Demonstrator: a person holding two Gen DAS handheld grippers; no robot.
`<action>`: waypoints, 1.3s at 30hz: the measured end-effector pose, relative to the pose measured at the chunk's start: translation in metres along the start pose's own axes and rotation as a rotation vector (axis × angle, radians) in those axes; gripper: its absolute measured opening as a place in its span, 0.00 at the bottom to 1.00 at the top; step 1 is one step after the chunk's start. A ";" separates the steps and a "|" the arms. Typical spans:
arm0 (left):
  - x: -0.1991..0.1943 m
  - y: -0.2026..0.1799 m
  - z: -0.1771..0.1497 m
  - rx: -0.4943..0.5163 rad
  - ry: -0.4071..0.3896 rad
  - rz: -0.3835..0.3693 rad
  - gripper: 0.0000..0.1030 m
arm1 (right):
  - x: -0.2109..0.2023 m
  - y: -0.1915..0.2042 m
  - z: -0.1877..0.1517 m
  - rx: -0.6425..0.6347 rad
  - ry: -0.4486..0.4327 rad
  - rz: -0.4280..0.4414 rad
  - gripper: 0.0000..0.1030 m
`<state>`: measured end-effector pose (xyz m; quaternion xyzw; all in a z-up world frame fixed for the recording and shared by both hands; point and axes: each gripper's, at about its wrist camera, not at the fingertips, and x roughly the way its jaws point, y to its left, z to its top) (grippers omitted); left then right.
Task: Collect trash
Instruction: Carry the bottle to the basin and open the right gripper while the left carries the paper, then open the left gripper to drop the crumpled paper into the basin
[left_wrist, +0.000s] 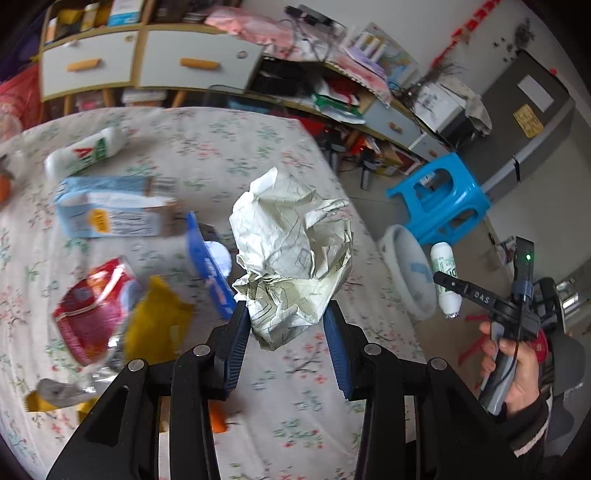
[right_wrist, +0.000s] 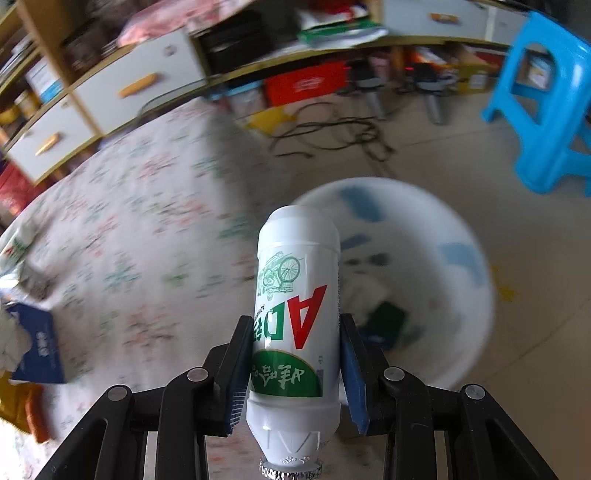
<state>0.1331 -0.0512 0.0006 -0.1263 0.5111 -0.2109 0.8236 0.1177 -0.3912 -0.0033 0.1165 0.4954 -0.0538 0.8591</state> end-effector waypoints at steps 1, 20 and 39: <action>0.004 -0.007 0.001 0.013 0.005 0.002 0.41 | 0.000 -0.009 0.001 0.016 0.001 -0.004 0.38; 0.120 -0.138 0.022 0.188 0.167 -0.054 0.42 | -0.011 -0.081 0.009 0.140 -0.036 -0.088 0.64; 0.188 -0.200 0.033 0.292 0.201 -0.017 0.71 | -0.045 -0.126 -0.007 0.183 -0.056 -0.100 0.68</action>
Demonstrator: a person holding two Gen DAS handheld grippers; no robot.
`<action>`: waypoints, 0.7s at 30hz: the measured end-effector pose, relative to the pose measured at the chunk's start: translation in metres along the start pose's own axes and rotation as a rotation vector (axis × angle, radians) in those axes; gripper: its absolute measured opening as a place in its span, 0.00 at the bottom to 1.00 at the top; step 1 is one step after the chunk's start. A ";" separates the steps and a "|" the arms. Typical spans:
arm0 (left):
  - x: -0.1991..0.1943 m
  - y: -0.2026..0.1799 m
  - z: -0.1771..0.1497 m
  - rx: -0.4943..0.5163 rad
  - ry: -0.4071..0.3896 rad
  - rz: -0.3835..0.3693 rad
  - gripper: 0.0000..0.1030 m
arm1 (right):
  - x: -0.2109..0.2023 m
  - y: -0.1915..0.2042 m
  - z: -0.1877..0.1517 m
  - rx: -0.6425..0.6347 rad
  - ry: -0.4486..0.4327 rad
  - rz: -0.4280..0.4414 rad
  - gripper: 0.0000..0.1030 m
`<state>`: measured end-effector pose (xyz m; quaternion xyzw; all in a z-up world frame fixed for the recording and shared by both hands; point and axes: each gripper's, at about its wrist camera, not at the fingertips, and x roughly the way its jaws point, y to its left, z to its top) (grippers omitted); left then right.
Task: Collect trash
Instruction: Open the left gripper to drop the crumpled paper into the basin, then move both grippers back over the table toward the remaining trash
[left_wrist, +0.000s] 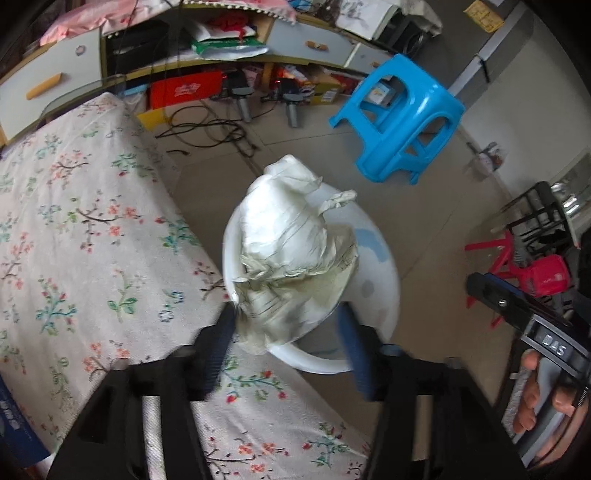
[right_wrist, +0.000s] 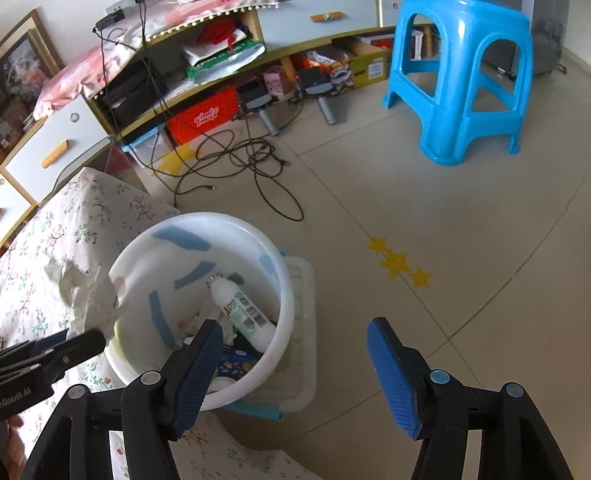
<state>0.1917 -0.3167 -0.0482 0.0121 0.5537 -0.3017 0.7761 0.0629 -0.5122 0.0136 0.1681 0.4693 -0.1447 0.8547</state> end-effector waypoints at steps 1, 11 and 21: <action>-0.001 -0.001 0.002 0.005 -0.008 0.003 0.73 | 0.000 0.000 0.000 0.001 0.000 0.002 0.68; -0.038 0.017 -0.018 0.026 -0.022 0.062 0.77 | -0.001 0.016 0.002 -0.021 -0.001 0.029 0.69; -0.098 0.068 -0.048 0.000 -0.075 0.131 0.88 | -0.006 0.052 -0.002 -0.073 -0.008 0.070 0.71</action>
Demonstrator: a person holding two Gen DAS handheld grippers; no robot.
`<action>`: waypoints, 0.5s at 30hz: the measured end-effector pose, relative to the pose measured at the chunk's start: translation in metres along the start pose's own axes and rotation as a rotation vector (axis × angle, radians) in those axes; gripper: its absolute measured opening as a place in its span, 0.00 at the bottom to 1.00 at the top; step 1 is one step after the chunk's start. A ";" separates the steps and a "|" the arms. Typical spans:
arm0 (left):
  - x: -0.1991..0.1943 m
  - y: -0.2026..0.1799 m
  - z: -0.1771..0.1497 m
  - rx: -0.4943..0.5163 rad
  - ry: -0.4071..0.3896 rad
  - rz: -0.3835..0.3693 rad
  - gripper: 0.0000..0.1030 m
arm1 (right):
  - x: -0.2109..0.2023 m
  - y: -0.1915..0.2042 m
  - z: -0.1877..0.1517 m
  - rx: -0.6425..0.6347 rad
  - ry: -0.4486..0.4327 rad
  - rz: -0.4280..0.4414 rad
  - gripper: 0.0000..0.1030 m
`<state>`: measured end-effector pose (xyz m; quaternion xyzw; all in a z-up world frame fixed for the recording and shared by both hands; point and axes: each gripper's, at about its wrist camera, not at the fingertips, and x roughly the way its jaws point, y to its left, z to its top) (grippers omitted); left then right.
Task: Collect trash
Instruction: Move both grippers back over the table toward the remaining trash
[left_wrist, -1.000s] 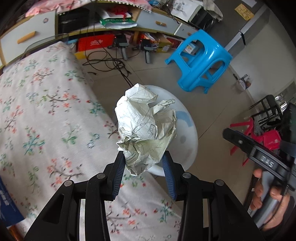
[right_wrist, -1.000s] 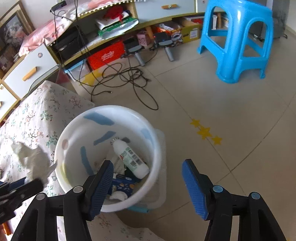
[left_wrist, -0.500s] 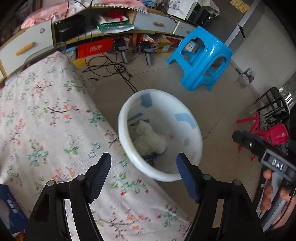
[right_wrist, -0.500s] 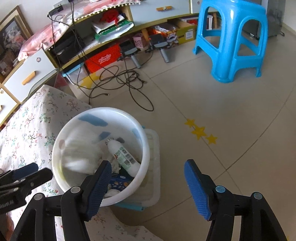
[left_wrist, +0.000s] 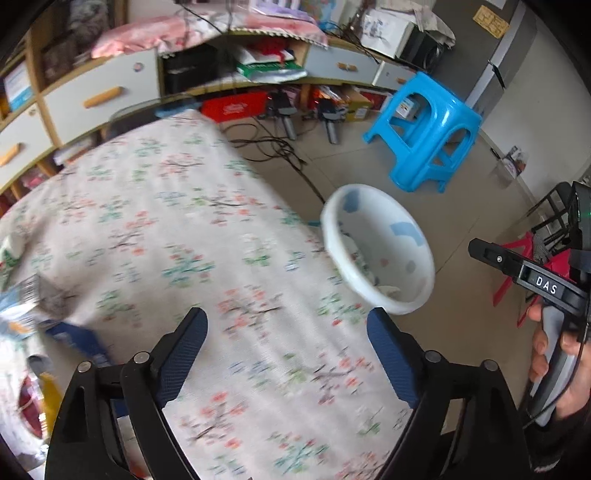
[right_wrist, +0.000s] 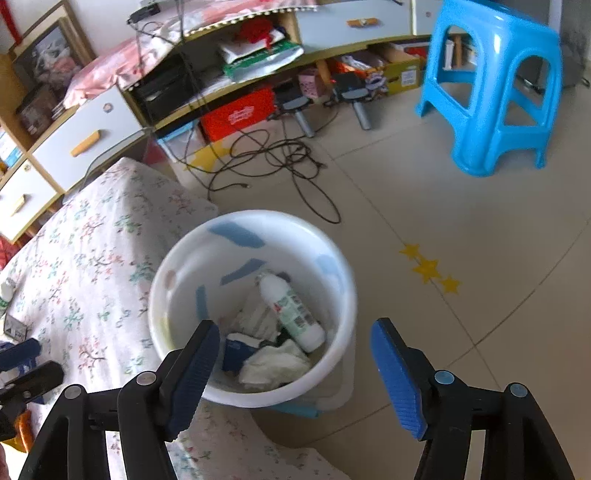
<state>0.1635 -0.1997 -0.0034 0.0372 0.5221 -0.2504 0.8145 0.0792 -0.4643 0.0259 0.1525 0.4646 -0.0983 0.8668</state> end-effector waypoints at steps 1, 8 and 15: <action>-0.006 0.007 -0.004 -0.005 -0.007 0.011 0.88 | 0.000 0.003 0.000 -0.007 -0.002 0.002 0.71; -0.044 0.066 -0.026 -0.070 -0.056 0.089 0.97 | 0.001 0.039 -0.006 -0.079 -0.007 0.011 0.78; -0.062 0.134 -0.055 -0.199 -0.066 0.163 0.97 | 0.011 0.079 -0.011 -0.144 0.011 0.018 0.81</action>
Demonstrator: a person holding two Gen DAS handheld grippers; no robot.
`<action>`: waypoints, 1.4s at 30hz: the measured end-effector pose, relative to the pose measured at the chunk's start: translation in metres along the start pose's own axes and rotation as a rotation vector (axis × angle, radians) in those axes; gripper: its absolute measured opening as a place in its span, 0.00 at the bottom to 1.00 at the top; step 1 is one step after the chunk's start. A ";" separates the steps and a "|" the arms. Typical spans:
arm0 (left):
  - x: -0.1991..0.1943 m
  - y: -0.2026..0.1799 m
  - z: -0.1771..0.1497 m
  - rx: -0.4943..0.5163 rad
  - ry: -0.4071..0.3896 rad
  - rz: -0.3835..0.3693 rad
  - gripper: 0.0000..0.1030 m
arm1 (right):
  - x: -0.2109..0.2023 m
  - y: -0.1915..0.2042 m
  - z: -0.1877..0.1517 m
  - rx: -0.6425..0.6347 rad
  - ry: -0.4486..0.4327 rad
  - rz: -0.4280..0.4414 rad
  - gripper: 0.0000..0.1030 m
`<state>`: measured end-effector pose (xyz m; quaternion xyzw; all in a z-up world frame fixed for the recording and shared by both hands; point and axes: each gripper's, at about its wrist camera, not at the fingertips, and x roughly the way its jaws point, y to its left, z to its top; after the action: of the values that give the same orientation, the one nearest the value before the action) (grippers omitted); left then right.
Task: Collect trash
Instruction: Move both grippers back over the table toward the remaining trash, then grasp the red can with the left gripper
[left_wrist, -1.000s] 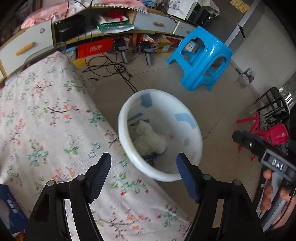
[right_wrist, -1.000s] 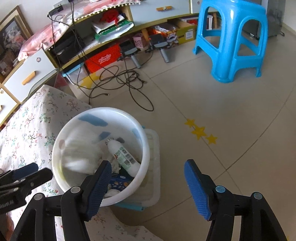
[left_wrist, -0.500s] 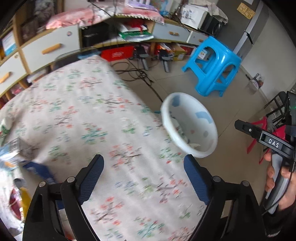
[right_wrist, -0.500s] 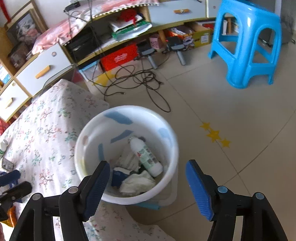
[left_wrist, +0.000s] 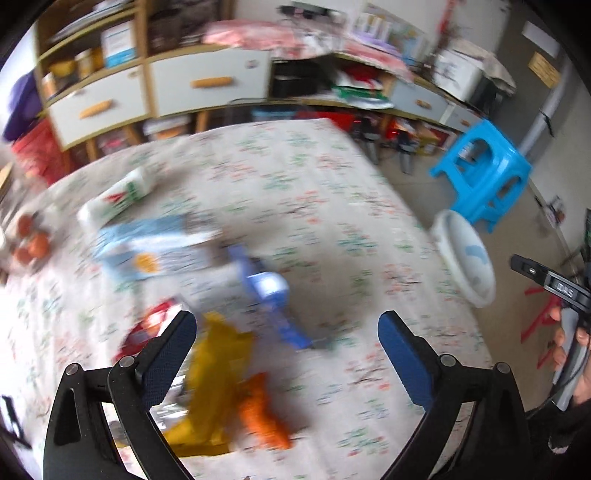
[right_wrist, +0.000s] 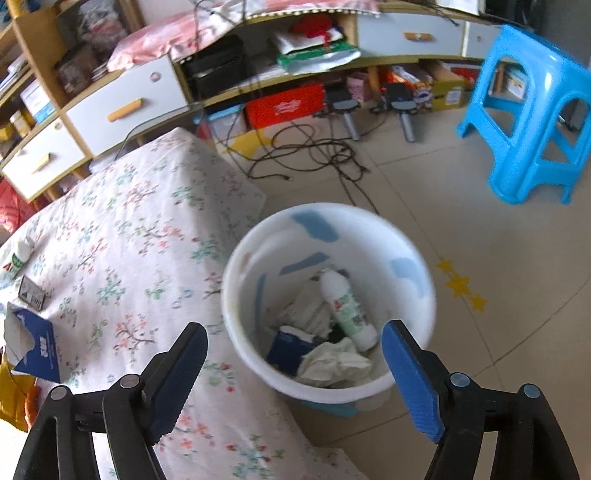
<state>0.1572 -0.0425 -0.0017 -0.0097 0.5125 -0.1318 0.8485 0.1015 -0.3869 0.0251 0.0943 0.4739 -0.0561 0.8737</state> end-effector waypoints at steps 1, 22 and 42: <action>0.001 0.011 -0.002 -0.026 0.008 0.018 0.97 | 0.001 0.007 -0.001 -0.013 0.001 0.003 0.82; 0.012 0.124 -0.028 -0.187 0.126 0.068 0.96 | 0.038 0.161 -0.015 -0.274 0.049 0.068 0.83; 0.070 0.080 -0.022 0.073 0.248 0.037 0.80 | 0.046 0.174 -0.024 -0.302 0.071 0.039 0.83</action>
<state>0.1856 0.0206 -0.0847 0.0470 0.6084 -0.1348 0.7807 0.1399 -0.2121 -0.0068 -0.0273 0.5059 0.0362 0.8614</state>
